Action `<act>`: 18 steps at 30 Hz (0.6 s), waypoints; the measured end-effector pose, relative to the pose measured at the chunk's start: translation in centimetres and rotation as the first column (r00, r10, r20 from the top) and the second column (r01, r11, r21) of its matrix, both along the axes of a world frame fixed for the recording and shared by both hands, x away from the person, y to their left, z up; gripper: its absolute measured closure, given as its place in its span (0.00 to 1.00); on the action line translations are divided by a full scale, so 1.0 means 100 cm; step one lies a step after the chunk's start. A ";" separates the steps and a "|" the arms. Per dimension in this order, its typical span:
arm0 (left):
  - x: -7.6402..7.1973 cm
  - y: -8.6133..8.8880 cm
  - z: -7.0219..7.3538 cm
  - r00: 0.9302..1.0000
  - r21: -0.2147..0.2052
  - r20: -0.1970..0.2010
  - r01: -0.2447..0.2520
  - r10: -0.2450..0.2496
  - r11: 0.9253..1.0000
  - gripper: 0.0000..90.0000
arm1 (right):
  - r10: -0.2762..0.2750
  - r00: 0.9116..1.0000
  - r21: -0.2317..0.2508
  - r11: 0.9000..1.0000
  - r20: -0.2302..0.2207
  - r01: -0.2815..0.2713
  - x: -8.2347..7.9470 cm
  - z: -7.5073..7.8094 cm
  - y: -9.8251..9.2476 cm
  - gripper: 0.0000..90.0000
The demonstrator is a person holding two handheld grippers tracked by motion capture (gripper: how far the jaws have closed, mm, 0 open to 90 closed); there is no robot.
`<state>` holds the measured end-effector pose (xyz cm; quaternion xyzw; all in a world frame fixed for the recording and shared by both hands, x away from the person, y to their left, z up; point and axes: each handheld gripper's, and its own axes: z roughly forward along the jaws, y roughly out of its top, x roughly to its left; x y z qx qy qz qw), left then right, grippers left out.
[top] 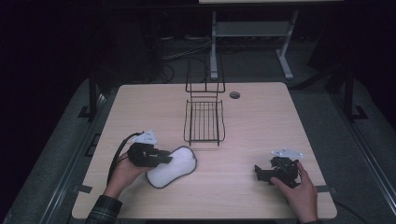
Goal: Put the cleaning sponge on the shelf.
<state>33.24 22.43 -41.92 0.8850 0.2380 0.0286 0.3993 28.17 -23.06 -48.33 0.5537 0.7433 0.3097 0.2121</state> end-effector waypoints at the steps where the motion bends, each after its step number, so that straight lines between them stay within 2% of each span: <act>1: -0.001 0.000 0.001 1.000 -0.005 -0.001 0.000 0.000 1.000 0.80 | 0.000 1.000 0.000 1.000 0.000 0.000 0.000 0.000 0.000 0.00; 8: -0.002 0.002 0.009 1.000 -0.061 -0.019 0.007 -0.009 0.998 0.87 | 0.001 1.000 0.000 1.000 0.000 -0.001 0.000 0.000 0.000 0.00; 11: -0.003 0.002 0.012 1.000 -0.071 -0.013 0.012 -0.013 0.997 0.89 | 0.000 1.000 0.000 1.000 0.000 0.000 0.000 0.000 0.000 0.00; 18: -0.004 -0.001 0.014 0.999 -0.082 -0.040 0.026 -0.029 0.996 0.93 | 0.000 1.000 0.000 1.000 0.000 0.000 0.000 0.000 0.000 0.00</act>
